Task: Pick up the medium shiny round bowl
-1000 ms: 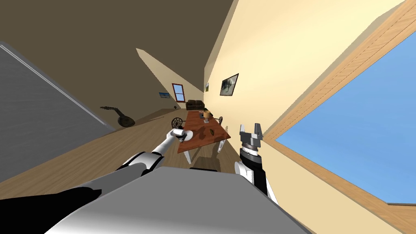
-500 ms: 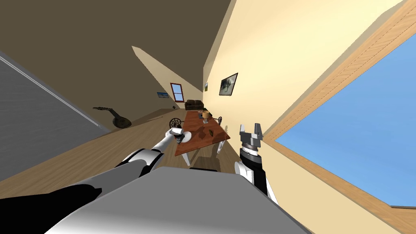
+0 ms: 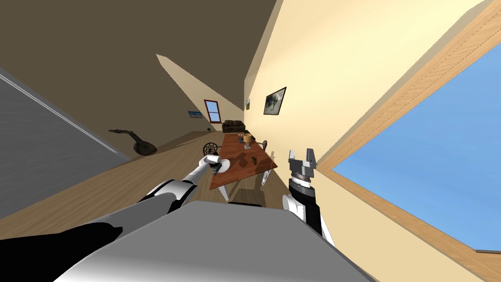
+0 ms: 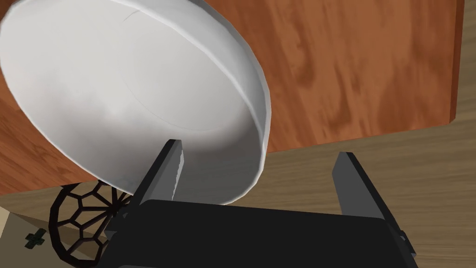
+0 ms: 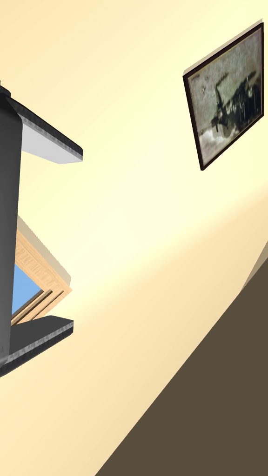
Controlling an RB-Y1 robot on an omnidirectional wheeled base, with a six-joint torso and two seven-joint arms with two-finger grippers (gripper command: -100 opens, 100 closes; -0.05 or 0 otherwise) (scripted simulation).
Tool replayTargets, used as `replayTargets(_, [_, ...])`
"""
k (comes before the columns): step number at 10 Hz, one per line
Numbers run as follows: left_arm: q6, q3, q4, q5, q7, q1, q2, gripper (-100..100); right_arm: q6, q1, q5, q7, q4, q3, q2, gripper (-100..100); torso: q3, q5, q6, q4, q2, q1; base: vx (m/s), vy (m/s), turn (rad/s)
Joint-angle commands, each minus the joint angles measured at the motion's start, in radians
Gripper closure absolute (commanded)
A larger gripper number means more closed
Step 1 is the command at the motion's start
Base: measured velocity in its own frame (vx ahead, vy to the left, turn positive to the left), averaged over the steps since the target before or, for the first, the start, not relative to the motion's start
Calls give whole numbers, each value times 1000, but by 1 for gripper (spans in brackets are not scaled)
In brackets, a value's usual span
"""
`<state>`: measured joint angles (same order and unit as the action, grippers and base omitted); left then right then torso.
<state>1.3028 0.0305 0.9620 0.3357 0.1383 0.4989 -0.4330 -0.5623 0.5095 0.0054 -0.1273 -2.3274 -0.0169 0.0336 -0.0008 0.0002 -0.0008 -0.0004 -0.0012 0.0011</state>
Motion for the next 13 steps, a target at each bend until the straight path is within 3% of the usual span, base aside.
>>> replayTargets(1, [-31,1,-23,-6,2,-5,8,-100,0,0,0,0,0,0,0,0,0,0,0,0,0,0,27,19,-17])
replayTargets(3, [-33,0,-29,-6,3,-3,9,-100,0,0,0,0,0,0,0,0,0,0,0,0,0,0,17,18,-9])
replayTargets(4, [-38,0,-32,-6,3,-3,10,100,0,0,0,0,0,0,0,0,0,0,0,0,1,0,0,0,0])
replayTargets(8, [-36,0,-32,-6,2,-4,9,100,0,0,0,0,0,0,0,0,1,0,1,1,1,-1,0,0,0])
replayTargets(9, [-36,0,-32,-6,2,-4,9,0,0,0,0,0,0,0,0,0,1,0,1,1,1,-1,0,0,0])
replayTargets(10, [-2,0,-4,1,2,4,-2,100,0,0,0,0,0,0,0,0,1,0,1,1,1,-1,-21,-22,28])
replayTargets(12, [19,-1,10,7,2,11,-9,100,0,0,0,0,0,0,0,0,3,-1,1,2,4,-3,-32,-26,14])
replayTargets(13, [6,0,-6,3,2,15,-4,100,0,0,0,0,0,0,0,0,3,-1,1,2,4,-4,-11,-11,1])
